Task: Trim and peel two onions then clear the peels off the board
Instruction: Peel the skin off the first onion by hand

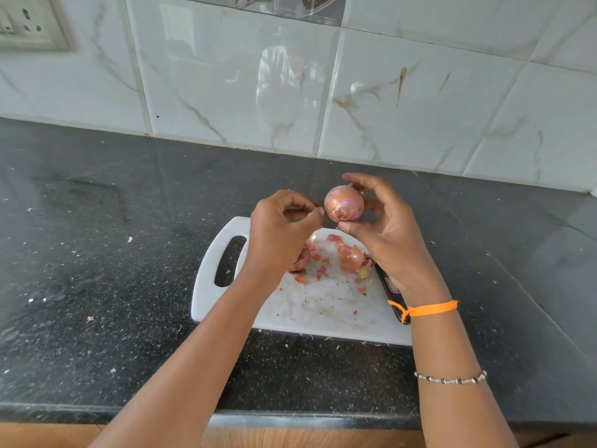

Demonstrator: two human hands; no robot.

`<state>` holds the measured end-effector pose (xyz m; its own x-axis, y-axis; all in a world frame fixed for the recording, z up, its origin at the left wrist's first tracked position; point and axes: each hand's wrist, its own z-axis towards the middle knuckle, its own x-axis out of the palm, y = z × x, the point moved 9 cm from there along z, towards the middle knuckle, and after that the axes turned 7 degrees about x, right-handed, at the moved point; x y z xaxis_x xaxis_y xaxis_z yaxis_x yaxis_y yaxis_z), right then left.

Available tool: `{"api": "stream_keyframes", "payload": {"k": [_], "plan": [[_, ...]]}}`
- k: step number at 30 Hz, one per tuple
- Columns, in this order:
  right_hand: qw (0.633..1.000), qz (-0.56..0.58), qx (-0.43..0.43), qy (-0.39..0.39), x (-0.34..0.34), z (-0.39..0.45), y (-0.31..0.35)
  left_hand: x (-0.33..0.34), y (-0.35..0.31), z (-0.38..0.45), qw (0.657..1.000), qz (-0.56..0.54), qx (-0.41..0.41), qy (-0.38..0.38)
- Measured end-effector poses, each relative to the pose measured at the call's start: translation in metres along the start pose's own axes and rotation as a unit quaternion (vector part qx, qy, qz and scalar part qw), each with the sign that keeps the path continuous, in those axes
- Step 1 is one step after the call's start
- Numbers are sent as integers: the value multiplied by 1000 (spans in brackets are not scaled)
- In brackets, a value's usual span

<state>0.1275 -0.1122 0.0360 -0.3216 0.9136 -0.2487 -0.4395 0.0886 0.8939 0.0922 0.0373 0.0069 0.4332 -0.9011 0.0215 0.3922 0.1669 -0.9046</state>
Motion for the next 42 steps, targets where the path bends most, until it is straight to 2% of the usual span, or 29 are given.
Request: {"api": "stream_keyframes", "payload": {"k": [5, 8, 13, 20, 26, 36, 42], "plan": [[999, 29, -12, -13, -5, 0, 3, 7, -5, -1, 999, 12, 25, 41], [999, 35, 10, -39, -9, -1, 2, 11, -11, -2, 997, -27, 40, 57], [993, -45, 19, -108, -16, -1, 3, 24, -9, -7, 987, -123, -11, 105], [999, -10, 24, -38, -2, -1, 3, 23, 0, -9, 955, -261, -106, 93], [992, 102, 68, 17, 2, -2, -5, 30, -4, -12, 946, -271, -113, 141], [991, 92, 73, -71, -9, -1, -10, 26, 6, -9, 949, -271, -119, 110], [986, 83, 103, -97, -6, -2, -15, 27, 3, -8, 965, -225, -81, 109]]}}
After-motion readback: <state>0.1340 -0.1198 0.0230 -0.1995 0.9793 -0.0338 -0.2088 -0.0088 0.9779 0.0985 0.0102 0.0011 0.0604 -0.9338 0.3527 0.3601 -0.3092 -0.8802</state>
